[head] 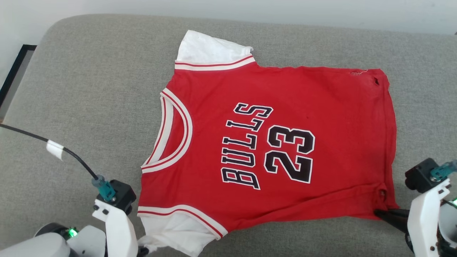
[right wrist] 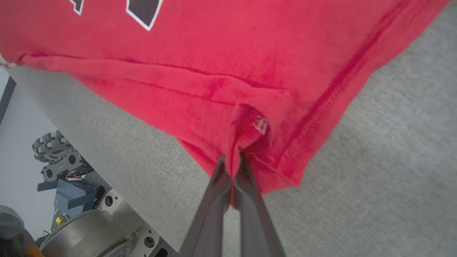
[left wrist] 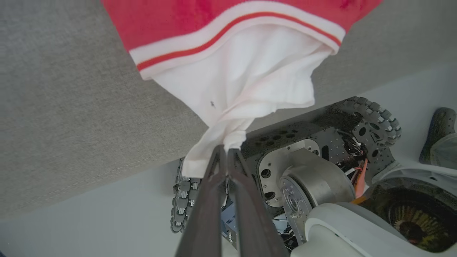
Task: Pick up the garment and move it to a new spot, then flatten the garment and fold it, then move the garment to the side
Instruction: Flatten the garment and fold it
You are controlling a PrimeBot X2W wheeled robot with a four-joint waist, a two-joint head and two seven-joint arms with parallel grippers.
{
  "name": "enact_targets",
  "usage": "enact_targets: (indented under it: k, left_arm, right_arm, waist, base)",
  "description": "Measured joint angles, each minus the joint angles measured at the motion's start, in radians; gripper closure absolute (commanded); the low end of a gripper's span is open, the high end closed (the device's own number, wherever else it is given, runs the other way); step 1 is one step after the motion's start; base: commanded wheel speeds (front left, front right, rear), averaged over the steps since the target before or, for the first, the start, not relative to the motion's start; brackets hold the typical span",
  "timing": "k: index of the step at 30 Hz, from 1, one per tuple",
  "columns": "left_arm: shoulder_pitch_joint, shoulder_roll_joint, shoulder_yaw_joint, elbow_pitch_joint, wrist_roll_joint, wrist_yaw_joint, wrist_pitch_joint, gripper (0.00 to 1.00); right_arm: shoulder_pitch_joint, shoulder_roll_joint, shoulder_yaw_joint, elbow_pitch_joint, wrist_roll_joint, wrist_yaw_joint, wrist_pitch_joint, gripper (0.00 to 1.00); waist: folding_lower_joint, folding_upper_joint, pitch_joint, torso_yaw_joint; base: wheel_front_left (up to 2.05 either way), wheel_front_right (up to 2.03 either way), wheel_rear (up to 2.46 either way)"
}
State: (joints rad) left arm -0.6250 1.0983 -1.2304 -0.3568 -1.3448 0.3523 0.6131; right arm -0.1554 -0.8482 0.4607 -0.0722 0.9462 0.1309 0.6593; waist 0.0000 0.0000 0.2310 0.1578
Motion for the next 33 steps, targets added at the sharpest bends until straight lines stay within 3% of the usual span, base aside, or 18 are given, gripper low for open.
enact_targets:
  k: [8, 11, 14, 20, 27, 33]
  left_arm:
    - [-0.091, 0.035, 0.071, -0.011, 0.064, -0.014, -0.041, 1.0]
    - [-0.161, 0.029, 0.108, 0.017, 0.117, -0.058, -0.069, 1.0]
    - [-0.249, 0.013, 0.136, 0.099, 0.184, -0.135, -0.086, 1.0]
    - [-0.351, -0.062, 0.152, 0.285, 0.239, -0.265, -0.107, 1.0]
    - [-0.436, -0.201, 0.139, 0.557, 0.287, -0.392, -0.14, 1.0]
    - [-0.467, -0.311, 0.103, 0.77, 0.295, -0.454, -0.143, 1.0]
  right_arm:
    - [0.026, 0.03, -0.098, -0.034, -0.015, 0.0, -0.035, 1.0]
    - [0.021, 0.063, -0.156, -0.04, -0.054, 0.0, -0.044, 1.0]
    - [-0.018, 0.132, -0.225, -0.029, -0.126, 0.0, -0.044, 1.0]
    - [-0.114, 0.238, -0.269, 0.004, -0.235, 0.0, -0.03, 1.0]
    - [-0.232, 0.328, -0.257, 0.108, -0.316, 0.0, -0.017, 1.0]
    - [-0.317, 0.372, -0.2, 0.201, -0.342, 0.0, -0.021, 1.0]
  waist:
    - [0.0, 0.0, 0.01, -0.017]
    - [0.0, 0.0, 0.017, -0.028]
    - [0.0, 0.0, 0.029, -0.048]
    - [0.0, 0.0, 0.058, -0.072]
    - [0.0, 0.0, 0.101, -0.093]
    - [0.0, 0.0, 0.133, -0.11]
  base:
    - [0.0, 0.0, 0.0]
    - [0.0, 0.0, 0.0]
    - [0.0, 0.0, 0.0]
    - [0.0, 0.0, 0.0]
    - [0.0, 0.0, 0.0]
    - [0.0, 0.0, 0.0]
